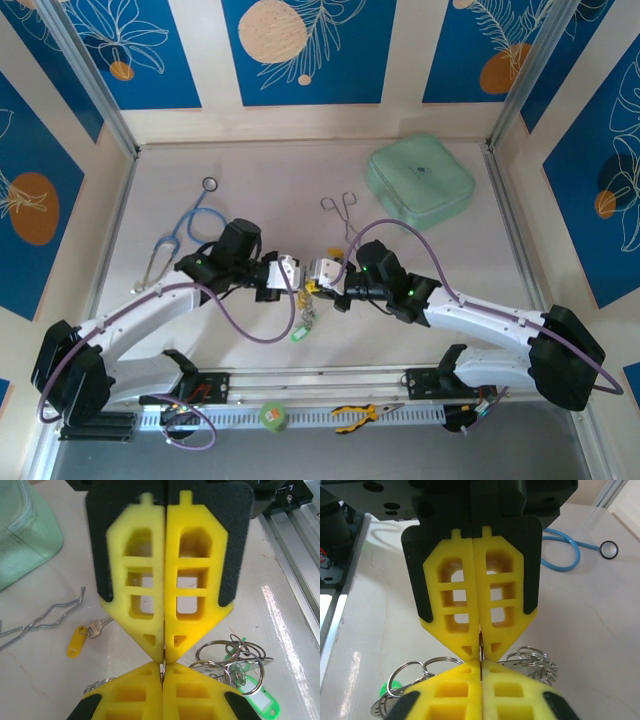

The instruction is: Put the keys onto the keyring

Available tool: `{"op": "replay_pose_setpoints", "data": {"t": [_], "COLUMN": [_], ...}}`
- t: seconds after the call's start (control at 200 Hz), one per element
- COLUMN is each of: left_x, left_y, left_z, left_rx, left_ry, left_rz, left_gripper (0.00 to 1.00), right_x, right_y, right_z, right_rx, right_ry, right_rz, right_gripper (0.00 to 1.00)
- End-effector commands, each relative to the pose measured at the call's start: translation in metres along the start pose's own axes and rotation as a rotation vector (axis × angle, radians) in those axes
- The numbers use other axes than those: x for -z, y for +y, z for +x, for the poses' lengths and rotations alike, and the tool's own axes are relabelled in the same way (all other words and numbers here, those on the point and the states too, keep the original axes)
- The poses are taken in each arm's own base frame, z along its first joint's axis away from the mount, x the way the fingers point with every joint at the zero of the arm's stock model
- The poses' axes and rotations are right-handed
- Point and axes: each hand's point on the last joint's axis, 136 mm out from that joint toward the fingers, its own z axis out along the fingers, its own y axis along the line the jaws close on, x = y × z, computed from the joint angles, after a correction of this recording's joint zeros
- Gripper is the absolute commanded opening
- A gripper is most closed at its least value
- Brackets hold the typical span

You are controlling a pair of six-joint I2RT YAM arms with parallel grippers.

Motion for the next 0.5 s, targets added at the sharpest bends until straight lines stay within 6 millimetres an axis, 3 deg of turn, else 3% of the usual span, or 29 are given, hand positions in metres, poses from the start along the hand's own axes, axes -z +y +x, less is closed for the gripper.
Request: {"op": "replay_pose_setpoints", "data": {"t": [0.0, 0.235, 0.495], "left_x": [0.002, 0.004, 0.000], "left_y": [-0.001, 0.003, -0.001], "left_z": [-0.008, -0.027, -0.024], "left_rx": [-0.050, 0.002, 0.045], "left_ry": [-0.060, -0.210, -0.243], "left_rz": [-0.043, -0.092, -0.083], "left_gripper": [0.00, 0.00, 0.00], "right_x": [0.012, 0.008, 0.003], "right_y": [0.001, 0.011, 0.008], "right_z": [-0.010, 0.002, 0.014], "right_rx": [-0.003, 0.019, 0.023], "right_ry": [-0.056, -0.024, 0.014], "right_rz": [-0.028, -0.084, -0.061], "right_gripper": [0.24, 0.27, 0.27]}}
